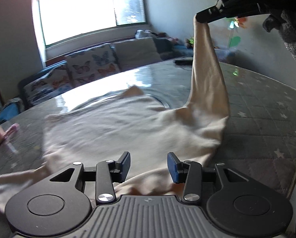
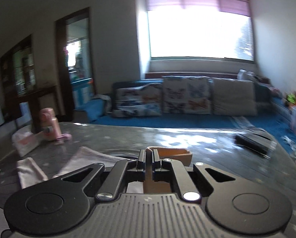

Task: Fold clothes

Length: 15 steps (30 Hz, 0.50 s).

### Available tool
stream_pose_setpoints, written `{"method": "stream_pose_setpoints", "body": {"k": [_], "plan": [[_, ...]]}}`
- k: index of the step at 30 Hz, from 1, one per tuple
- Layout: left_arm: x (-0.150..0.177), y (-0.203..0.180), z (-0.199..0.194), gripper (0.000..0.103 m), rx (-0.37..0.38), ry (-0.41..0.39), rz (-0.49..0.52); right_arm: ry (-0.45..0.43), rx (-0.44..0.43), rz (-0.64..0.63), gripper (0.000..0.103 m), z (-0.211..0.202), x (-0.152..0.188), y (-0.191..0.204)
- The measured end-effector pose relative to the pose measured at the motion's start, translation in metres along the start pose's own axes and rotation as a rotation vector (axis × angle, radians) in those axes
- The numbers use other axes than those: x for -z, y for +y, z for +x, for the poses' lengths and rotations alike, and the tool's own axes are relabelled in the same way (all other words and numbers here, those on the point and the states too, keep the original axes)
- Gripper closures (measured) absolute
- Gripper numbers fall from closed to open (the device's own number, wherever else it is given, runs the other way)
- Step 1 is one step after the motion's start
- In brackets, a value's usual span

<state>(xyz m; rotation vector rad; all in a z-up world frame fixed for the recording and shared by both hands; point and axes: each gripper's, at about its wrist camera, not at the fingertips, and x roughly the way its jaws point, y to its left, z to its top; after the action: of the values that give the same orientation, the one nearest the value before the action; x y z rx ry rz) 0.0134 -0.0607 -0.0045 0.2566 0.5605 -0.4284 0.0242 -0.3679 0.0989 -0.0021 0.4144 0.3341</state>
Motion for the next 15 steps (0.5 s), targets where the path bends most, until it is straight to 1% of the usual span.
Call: {"method": "stream_pose_setpoints", "body": {"k": [4,7,10,13,15], "plan": [[0.013,0.024,-0.018,0.057,-0.056,-0.009,-0.065,0.017,-0.08,-0.073,0.098,0.021,-0.007,0.051],[0.023,0.039,-0.027,0.056,-0.088,-0.008,-0.118,0.045,-0.13,-0.102,0.098,0.036,-0.005,0.083],[0.032,0.048,-0.033,0.054,-0.104,-0.004,-0.157,0.082,-0.177,-0.138,0.098,0.055,0.002,0.115],[0.035,0.052,-0.038,0.054,-0.111,-0.01,-0.178,0.13,-0.223,-0.154,0.098,0.073,0.016,0.135],[0.034,0.053,-0.041,0.053,-0.11,-0.02,-0.188,0.146,-0.241,-0.157,0.097,0.074,0.02,0.138]]}}
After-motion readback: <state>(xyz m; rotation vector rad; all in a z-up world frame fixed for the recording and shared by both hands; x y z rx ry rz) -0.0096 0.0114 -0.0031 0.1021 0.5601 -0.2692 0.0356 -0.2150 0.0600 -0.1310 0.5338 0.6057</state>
